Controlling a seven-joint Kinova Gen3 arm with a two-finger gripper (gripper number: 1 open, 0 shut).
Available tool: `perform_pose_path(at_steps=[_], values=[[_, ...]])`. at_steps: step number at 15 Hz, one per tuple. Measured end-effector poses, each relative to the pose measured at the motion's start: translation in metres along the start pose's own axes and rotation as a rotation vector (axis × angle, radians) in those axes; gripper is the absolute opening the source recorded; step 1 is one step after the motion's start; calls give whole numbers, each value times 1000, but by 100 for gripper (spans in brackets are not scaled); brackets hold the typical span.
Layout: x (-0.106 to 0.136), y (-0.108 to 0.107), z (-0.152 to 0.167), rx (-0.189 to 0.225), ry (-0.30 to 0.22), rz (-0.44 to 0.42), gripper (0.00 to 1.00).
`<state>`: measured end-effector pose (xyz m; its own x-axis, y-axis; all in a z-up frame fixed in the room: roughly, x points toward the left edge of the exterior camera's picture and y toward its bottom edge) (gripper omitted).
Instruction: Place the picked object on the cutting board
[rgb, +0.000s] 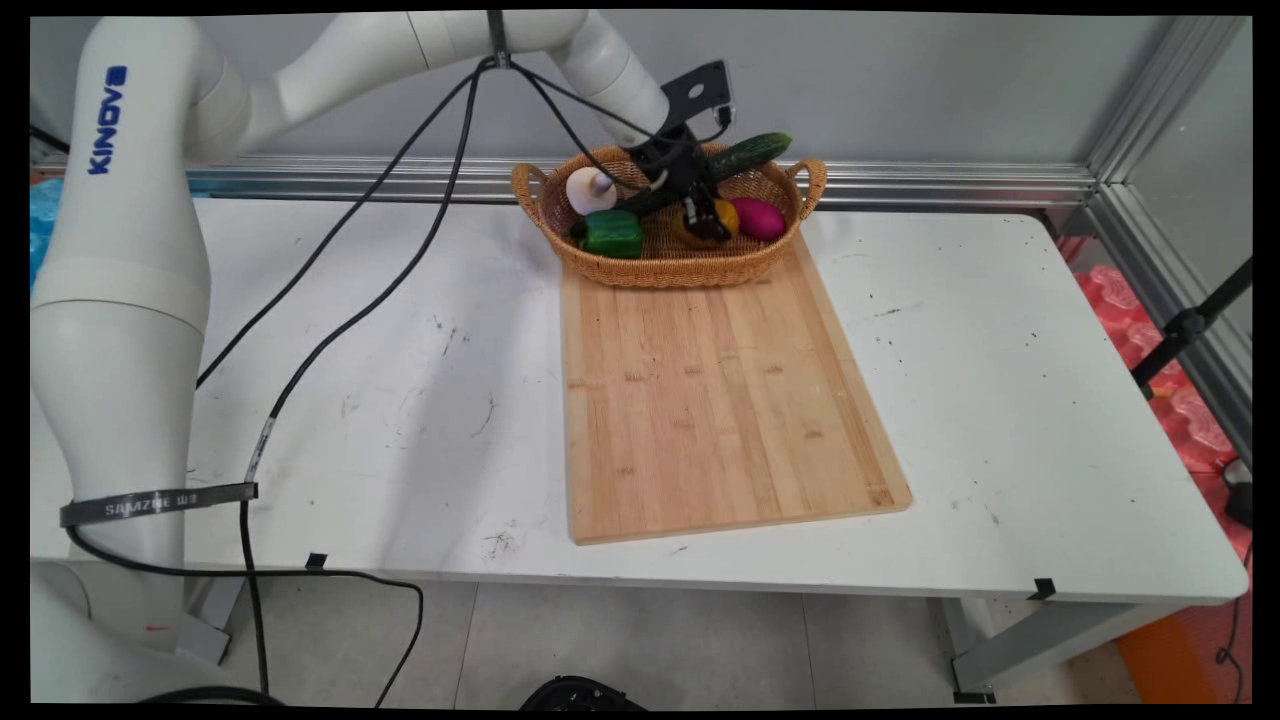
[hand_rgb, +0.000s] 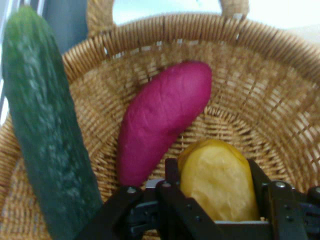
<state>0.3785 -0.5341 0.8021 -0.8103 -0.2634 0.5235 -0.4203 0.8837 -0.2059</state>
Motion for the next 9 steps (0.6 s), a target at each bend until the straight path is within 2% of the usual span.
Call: perform_pose_path(at_steps=[5, 9], values=[[31, 5, -31, 11, 31, 4, 0], [68, 21, -59, 0, 70, -14, 0]])
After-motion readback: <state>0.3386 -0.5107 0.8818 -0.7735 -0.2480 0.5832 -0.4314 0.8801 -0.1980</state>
